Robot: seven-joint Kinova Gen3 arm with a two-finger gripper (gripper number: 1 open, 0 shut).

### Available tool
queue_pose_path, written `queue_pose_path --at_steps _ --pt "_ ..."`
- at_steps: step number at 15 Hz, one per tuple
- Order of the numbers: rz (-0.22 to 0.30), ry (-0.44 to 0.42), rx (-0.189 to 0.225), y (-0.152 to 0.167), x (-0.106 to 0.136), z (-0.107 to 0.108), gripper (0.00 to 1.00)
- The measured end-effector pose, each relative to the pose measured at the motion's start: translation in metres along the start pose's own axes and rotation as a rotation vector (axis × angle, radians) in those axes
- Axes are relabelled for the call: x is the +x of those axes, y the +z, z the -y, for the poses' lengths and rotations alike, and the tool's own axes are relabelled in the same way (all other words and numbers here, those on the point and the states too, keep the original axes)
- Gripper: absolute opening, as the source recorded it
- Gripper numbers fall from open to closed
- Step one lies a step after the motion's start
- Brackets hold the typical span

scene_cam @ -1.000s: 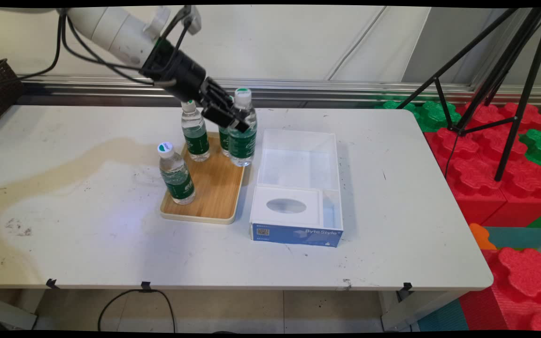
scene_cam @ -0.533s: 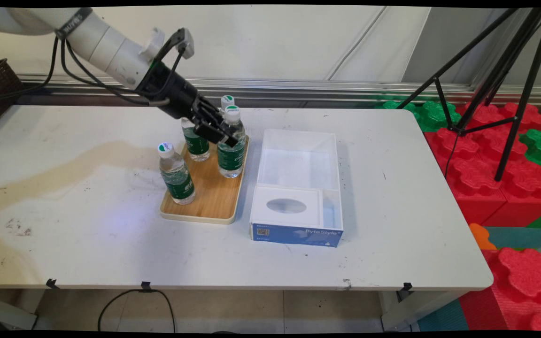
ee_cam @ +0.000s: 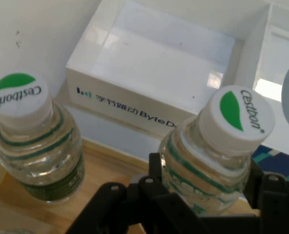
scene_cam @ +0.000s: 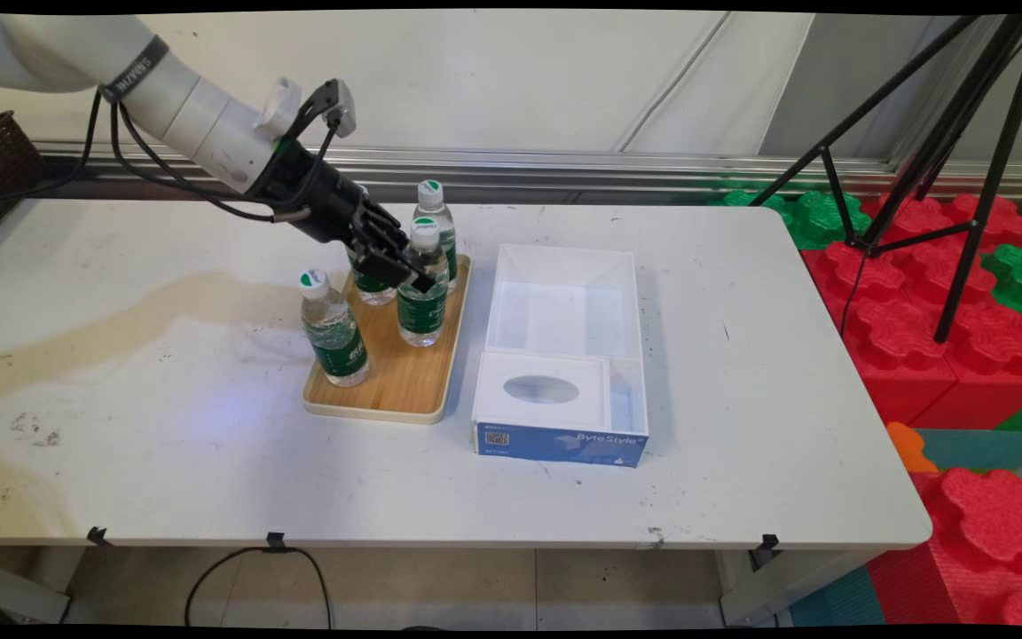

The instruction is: Place the picked object on the tray

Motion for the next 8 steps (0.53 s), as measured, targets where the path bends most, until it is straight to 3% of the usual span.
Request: queue_pose_path --at_steps 8 --pt "-0.011 -0.008 0.039 0.017 -0.018 0.007 0.00"
